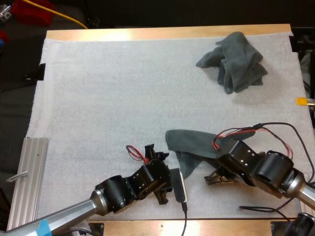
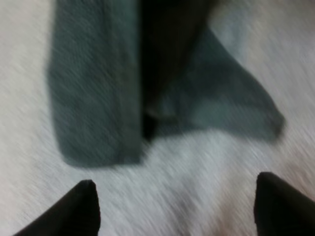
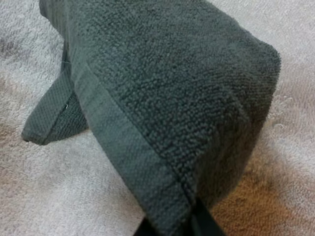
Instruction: Pick towel from pile, fold and stack
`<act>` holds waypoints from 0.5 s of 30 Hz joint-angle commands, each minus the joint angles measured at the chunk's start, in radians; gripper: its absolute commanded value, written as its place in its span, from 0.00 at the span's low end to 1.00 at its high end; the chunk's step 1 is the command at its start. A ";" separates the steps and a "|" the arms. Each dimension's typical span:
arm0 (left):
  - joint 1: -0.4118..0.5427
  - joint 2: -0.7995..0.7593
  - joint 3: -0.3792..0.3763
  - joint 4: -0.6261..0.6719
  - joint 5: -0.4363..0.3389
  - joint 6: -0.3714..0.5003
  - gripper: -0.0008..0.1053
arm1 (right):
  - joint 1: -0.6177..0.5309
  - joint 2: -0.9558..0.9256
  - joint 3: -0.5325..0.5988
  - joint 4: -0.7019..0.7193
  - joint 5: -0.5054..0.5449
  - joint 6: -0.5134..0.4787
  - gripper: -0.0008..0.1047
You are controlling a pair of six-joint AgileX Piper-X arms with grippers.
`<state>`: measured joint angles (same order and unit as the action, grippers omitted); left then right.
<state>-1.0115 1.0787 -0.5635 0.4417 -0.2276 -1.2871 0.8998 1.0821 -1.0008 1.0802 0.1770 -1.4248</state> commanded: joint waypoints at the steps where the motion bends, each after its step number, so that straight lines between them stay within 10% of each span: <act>1: -0.001 0.005 0.000 -0.055 -0.018 -0.017 0.62 | 0.003 -0.007 -0.001 0.009 -0.002 0.001 0.02; 15: -0.001 0.351 0.000 -0.290 -0.271 -0.010 0.62 | 0.003 -0.007 -0.001 0.009 -0.002 0.009 0.02</act>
<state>-1.0115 1.4249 -0.5632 0.1799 -0.4638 -1.2883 0.8998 1.0821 -1.0008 1.0802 0.1770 -1.4172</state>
